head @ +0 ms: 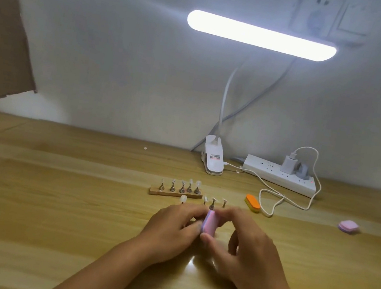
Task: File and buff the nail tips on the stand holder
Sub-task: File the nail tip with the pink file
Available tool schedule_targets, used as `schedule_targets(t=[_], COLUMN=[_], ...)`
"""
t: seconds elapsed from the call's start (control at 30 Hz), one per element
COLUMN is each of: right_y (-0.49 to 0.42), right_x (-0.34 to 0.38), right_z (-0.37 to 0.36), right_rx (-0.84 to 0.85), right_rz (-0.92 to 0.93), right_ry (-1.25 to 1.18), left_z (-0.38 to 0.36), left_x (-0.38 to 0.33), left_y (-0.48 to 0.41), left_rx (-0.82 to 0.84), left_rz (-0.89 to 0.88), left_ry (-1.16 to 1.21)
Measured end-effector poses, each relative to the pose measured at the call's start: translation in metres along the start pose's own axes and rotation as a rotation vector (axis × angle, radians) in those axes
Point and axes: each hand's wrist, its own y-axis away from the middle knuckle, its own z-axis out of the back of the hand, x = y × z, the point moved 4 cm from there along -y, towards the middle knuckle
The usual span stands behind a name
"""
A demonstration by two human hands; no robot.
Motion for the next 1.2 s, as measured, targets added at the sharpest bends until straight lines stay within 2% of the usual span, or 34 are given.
schedule_targets(t=[0.13, 0.27, 0.37, 0.47, 0.6, 0.73, 0.83, 0.97, 1.1, 1.2], right_y=[-0.002, 0.0, -0.002, 0.0, -0.002, -0.001, -0.003, -0.001, -0.004, -0.002], right_x=[-0.009, -0.002, -0.01, -0.003, -0.008, -0.003, -0.01, -0.005, -0.011, -0.005], right_z=[0.003, 0.0, 0.003, 0.0, 0.004, 0.002, 0.004, 0.001, 0.004, 0.001], right_rx=[-0.045, 0.028, -0.033, 0.038, -0.028, 0.013, -0.037, 0.018, -0.042, 0.016], right_rz=[-0.084, -0.03, -0.107, -0.028, -0.094, -0.045, -0.12, -0.052, -0.107, -0.047], right_ry=[-0.04, -0.008, -0.017, 0.015, -0.013, 0.0, -0.033, -0.029, -0.086, -0.077], left_z=[0.0, 0.001, 0.002, 0.002, 0.002, 0.001, 0.001, 0.001, 0.0, 0.001], left_x=[-0.001, -0.001, 0.0, 0.0, 0.001, 0.001, 0.003, 0.002, 0.003, 0.001], left_y=[0.001, 0.002, 0.001, 0.001, 0.001, 0.001, 0.0, 0.001, 0.0, 0.0], left_rx=[-0.012, -0.031, -0.061, -0.027, -0.034, -0.031, -0.044, -0.038, -0.041, -0.036], left_rz=[-0.021, -0.02, -0.008, -0.016, 0.001, -0.004, -0.002, -0.015, -0.008, -0.019], left_ry=[-0.035, 0.106, 0.155, 0.168, 0.145, 0.113, 0.083, 0.078, 0.073, 0.075])
